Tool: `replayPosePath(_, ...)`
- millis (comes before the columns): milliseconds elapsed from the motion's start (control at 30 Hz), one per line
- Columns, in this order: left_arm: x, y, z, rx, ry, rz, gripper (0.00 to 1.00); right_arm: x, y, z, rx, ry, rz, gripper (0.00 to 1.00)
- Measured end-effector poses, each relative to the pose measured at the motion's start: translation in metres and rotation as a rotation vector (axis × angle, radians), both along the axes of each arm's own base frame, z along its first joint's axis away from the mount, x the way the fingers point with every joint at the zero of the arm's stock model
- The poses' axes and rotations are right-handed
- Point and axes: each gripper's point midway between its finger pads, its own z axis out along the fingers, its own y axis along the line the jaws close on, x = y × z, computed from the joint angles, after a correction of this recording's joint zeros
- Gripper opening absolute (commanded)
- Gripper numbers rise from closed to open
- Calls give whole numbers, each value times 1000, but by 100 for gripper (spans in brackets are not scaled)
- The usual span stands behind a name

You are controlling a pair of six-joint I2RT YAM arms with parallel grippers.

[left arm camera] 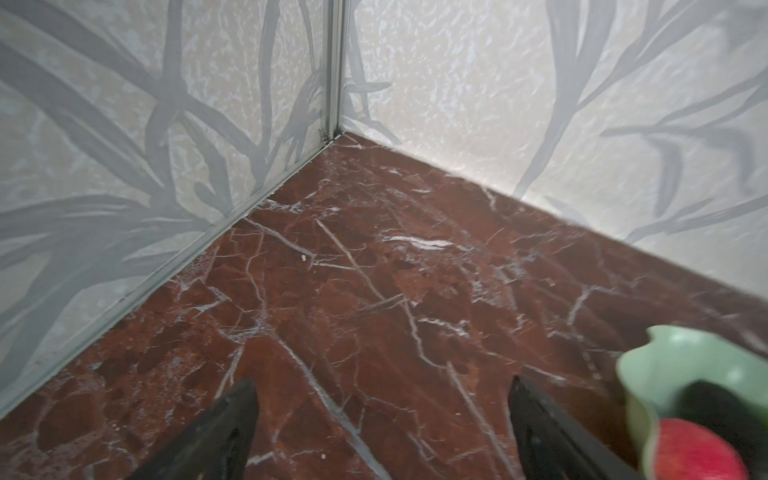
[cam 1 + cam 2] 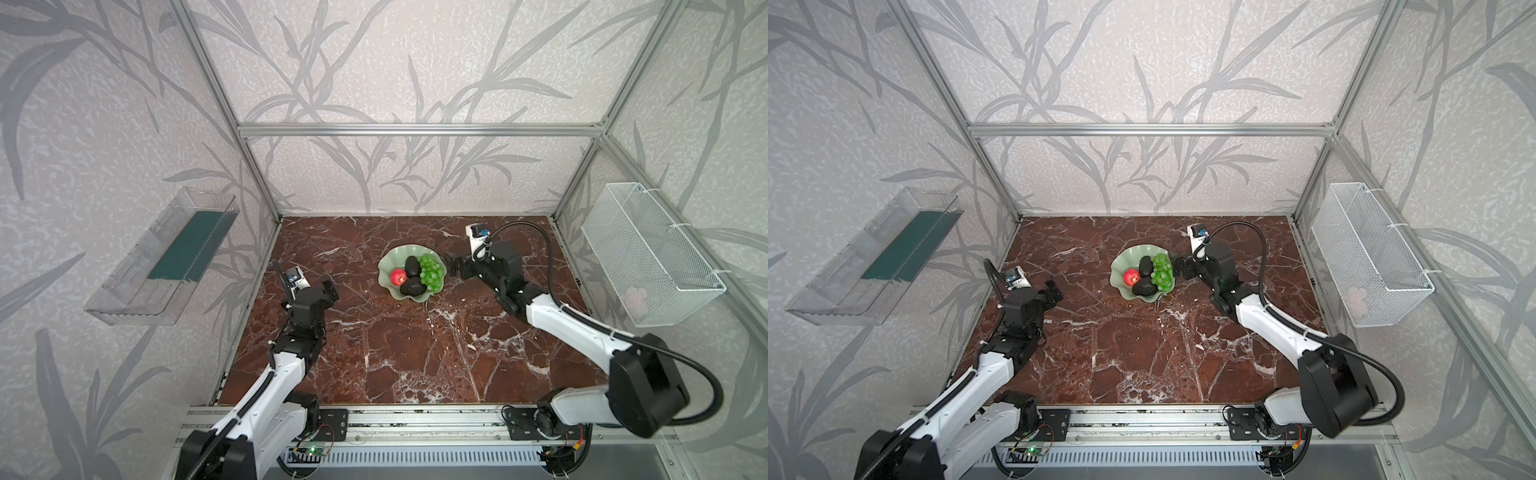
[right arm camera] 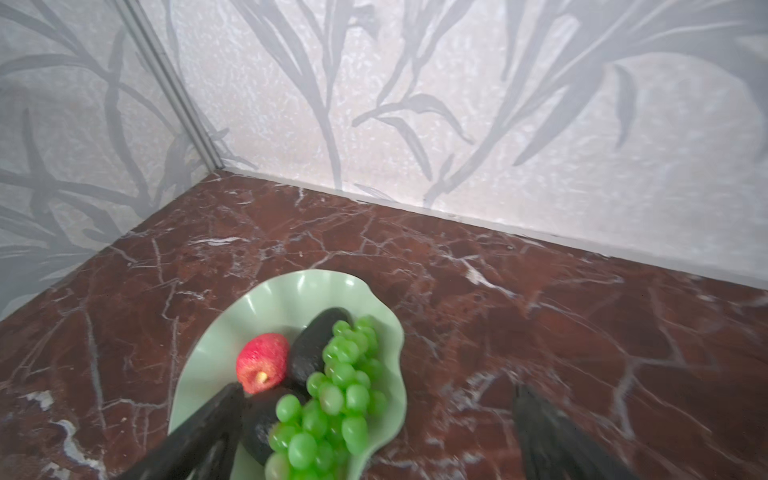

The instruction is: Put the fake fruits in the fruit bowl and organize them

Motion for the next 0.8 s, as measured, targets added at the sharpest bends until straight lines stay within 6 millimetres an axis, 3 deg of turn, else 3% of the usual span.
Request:
replayPosePath(133,9,4,-26,128,63,-14,96,-17,-67,-25,-75,14,-221,99)
replayPosePath(233,14,6,-37,174,56,-17,98,-32,-109,-62,-157,49,-347,99)
replayPosePath(300,15,9,-43,192,51,-7,99,-40,-126,-89,-212,88,-393,99)
replayPosePath(367,16,13,-47,210,47,5,99,-44,-139,-108,-257,115,-430,99)
replayPosePath(567,31,17,-45,250,7,10,99,-34,-158,-132,-304,85,-500,99)
replayPosePath(700,36,16,-63,263,45,-10,99,-23,-163,-140,-320,52,-501,99)
replayPosePath(800,43,22,-55,254,30,5,99,-12,-161,-151,-304,32,-460,99)
